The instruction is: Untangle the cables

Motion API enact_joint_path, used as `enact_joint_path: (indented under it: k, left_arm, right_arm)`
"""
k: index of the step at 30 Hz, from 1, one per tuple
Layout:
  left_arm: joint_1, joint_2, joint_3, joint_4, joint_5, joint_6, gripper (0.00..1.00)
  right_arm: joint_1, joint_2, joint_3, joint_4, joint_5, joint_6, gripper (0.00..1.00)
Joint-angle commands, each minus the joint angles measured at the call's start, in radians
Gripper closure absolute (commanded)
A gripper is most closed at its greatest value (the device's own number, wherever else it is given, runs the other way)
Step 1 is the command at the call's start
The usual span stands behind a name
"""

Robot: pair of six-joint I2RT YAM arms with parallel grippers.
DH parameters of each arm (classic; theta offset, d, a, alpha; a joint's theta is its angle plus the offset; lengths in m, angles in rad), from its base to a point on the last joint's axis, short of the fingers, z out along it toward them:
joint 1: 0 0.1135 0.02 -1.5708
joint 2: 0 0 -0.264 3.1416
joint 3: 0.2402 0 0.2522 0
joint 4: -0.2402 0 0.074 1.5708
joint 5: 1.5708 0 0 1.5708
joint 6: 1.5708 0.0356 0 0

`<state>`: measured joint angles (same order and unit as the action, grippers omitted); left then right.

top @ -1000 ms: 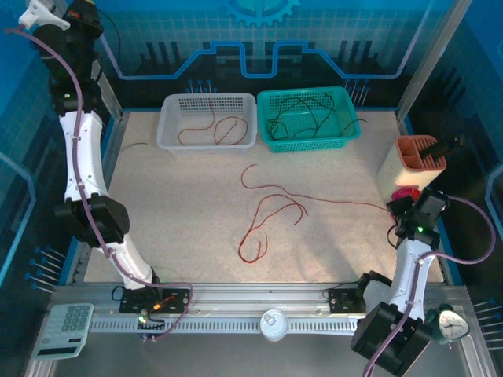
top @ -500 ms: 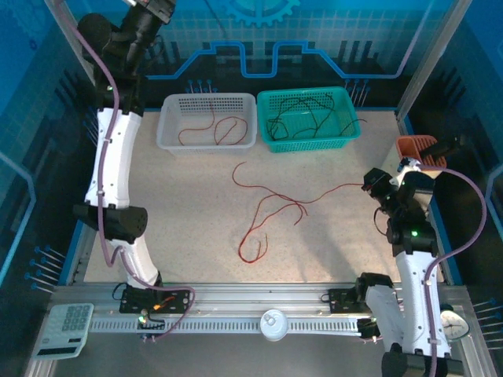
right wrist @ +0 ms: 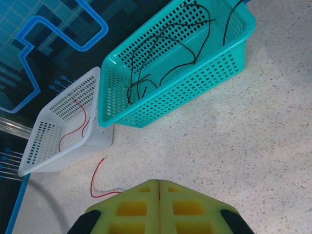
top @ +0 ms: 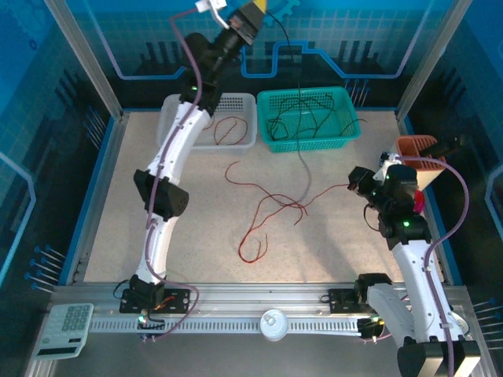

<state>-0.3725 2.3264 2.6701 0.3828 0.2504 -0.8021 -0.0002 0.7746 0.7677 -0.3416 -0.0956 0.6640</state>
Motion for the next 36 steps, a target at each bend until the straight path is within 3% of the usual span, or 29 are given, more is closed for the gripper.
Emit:
enact_joint_path:
  k: [1, 8, 17, 33, 36]
  left_arm:
    - [-0.042, 0.036, 0.097, 0.17, -0.094, 0.089, 1.0]
    - [-0.068, 0.121, 0.145, 0.226, -0.207, 0.149, 1.0]
    - [-0.068, 0.17, 0.104, 0.198, -0.196, 0.138, 1.0]
    - [-0.057, 0.378, -0.007, -0.224, -0.06, 0.143, 1.0]
    - [-0.055, 0.365, -0.034, -0.319, -0.07, 0.134, 0.89]
  right_arm:
    - [0.014, -0.001, 0.033, 0.022, 0.022, -0.032, 1.0]
    - [0.023, 0.021, 0.025, 0.03, 0.008, -0.035, 1.0]
    - [0.045, 0.037, 0.033, 0.042, 0.011, -0.044, 1.0]
    - [0.101, 0.029, 0.093, 0.046, 0.01, -0.047, 1.0]
    - [0.11, 0.022, 0.107, 0.038, 0.018, -0.055, 1.0]
